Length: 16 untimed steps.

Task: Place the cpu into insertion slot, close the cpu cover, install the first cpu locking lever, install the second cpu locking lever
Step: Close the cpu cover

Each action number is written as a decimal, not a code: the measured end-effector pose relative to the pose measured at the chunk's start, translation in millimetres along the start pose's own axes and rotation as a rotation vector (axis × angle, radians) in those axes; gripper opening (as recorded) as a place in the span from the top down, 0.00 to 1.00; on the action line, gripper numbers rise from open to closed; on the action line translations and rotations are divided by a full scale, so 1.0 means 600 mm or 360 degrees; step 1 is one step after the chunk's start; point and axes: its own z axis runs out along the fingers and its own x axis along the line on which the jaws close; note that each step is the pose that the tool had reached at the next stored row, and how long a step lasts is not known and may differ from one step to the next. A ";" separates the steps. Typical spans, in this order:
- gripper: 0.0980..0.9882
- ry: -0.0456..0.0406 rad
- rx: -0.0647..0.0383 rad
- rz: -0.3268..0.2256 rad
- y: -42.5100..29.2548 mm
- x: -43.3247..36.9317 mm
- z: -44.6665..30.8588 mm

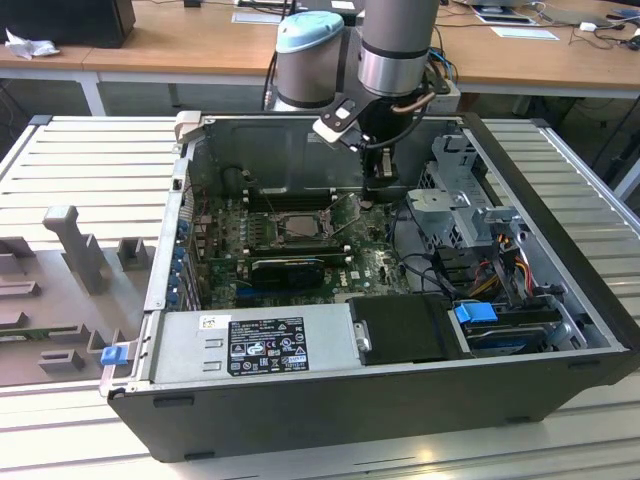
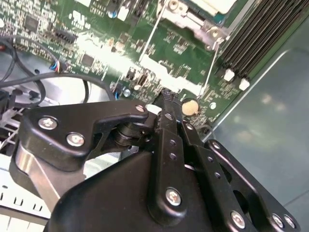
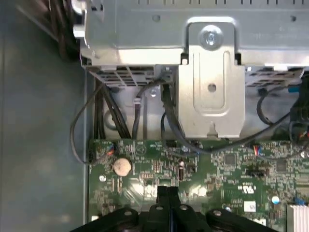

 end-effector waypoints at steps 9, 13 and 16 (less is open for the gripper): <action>0.99 0.0000 0.0010 -0.0001 0.000 0.000 0.015; 0.99 0.0000 0.0010 -0.0001 -0.020 0.000 0.015; 0.99 0.0000 0.0010 -0.0001 -0.056 0.000 0.014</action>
